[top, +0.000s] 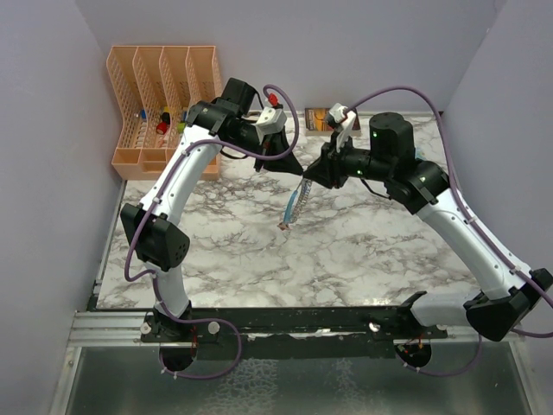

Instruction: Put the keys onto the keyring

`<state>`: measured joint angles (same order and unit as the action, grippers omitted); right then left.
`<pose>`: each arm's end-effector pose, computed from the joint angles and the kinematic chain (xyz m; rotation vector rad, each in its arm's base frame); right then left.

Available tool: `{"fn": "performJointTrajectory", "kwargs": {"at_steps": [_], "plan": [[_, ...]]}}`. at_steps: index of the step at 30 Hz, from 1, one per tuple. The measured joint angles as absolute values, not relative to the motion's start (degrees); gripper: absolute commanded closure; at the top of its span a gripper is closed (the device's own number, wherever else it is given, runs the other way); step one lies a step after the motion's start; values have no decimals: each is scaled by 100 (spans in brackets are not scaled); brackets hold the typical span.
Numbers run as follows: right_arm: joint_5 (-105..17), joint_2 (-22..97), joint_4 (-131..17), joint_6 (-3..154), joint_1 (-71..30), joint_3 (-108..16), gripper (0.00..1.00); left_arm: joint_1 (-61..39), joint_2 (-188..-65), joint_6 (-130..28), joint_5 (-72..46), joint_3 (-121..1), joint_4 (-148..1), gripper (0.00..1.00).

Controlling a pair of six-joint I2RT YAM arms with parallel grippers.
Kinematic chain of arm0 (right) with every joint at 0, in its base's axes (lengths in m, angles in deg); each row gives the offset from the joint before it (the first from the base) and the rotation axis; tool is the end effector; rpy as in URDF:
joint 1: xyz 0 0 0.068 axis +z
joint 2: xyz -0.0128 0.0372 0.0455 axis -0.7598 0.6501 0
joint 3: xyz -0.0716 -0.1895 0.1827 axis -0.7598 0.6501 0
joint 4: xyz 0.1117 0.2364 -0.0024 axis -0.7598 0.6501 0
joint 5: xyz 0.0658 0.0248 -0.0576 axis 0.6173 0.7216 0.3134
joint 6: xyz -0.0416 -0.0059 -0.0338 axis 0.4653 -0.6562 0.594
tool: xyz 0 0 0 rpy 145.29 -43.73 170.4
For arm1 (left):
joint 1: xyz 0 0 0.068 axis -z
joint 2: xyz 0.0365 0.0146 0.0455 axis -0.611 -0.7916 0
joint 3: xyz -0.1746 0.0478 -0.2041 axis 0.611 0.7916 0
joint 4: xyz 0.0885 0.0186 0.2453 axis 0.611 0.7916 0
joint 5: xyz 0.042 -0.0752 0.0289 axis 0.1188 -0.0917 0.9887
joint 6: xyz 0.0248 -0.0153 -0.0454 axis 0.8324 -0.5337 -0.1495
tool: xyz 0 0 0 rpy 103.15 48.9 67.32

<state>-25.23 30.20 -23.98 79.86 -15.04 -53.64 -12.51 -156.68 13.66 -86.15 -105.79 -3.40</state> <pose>0.2189 0.1690 0.4217 -0.8531 1.8683 0.8589 0.3149 -0.1868 0.4105 1.5580 1.1387 -1.4146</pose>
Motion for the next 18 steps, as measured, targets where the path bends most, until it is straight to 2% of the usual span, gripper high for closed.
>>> {"fn": "performJointTrajectory", "kwargs": {"at_steps": [4,7,16,18], "plan": [[-2585,2969,-2408,7940,-1504,-5381,80,-1240,-15668,1366,-8617,-10566,-336,100],[-2591,2969,-2411,7920,-1504,-5397,91,-1240,-15668,1366,-8617,-10564,-340,100],[-2589,2969,-2406,7901,-1501,-5416,90,-1240,-15668,1366,-8617,-10559,-349,100],[-2589,2969,-2406,7901,-1501,-5414,83,-1240,-15668,1364,-8617,-10559,-347,100]]}}
